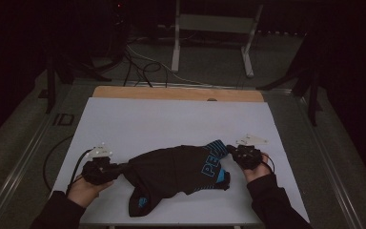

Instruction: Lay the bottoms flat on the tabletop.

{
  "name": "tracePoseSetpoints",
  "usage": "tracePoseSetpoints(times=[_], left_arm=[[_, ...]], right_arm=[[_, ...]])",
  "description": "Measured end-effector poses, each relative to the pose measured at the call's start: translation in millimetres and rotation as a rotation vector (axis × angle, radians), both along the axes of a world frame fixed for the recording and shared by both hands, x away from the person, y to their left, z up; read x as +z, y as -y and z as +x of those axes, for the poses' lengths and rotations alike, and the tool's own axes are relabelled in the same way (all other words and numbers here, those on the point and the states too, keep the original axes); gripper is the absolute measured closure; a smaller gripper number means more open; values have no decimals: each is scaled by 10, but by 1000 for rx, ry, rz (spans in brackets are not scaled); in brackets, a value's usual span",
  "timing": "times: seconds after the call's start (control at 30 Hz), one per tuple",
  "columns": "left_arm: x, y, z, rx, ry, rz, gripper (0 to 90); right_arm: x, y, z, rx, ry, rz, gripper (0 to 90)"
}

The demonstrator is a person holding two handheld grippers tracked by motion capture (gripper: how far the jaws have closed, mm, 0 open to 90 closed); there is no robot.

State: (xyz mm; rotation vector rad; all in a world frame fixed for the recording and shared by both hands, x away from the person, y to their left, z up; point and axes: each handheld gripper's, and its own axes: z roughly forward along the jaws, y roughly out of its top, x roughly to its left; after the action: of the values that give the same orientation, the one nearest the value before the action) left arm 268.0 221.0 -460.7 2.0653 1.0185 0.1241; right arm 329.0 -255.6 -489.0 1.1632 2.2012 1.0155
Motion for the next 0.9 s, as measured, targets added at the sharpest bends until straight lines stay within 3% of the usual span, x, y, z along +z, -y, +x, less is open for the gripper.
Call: tracePoseSetpoints(times=[0.07, 0.2, 0.37, 0.5, 0.6, 0.77, 0.9], left_arm=[[-48, -32, -20, -13, -44, -23, 873], [-142, 64, -135, -83, -95, 2, 871], [-226, 137, -176, -149, -176, -26, 864], [-220, 164, -181, -155, -176, -33, 855], [-168, 142, -153, -156, -166, -53, 820], [-50, 62, -52, -122, -171, -100, 537], [18, 44, 64, -80, -159, -90, 440]], right_arm=[[-28, 41, -9, -6, -8, -1, 900], [-74, 65, -55, 0, -29, -15, 900], [-136, 110, -147, 11, -66, -33, 900], [-196, 145, -257, 44, -122, -40, 900], [-214, 185, -329, 51, -133, -28, 900], [-145, 241, -361, 52, -101, -21, 896], [-57, 254, -298, 78, -102, 61, 614]])
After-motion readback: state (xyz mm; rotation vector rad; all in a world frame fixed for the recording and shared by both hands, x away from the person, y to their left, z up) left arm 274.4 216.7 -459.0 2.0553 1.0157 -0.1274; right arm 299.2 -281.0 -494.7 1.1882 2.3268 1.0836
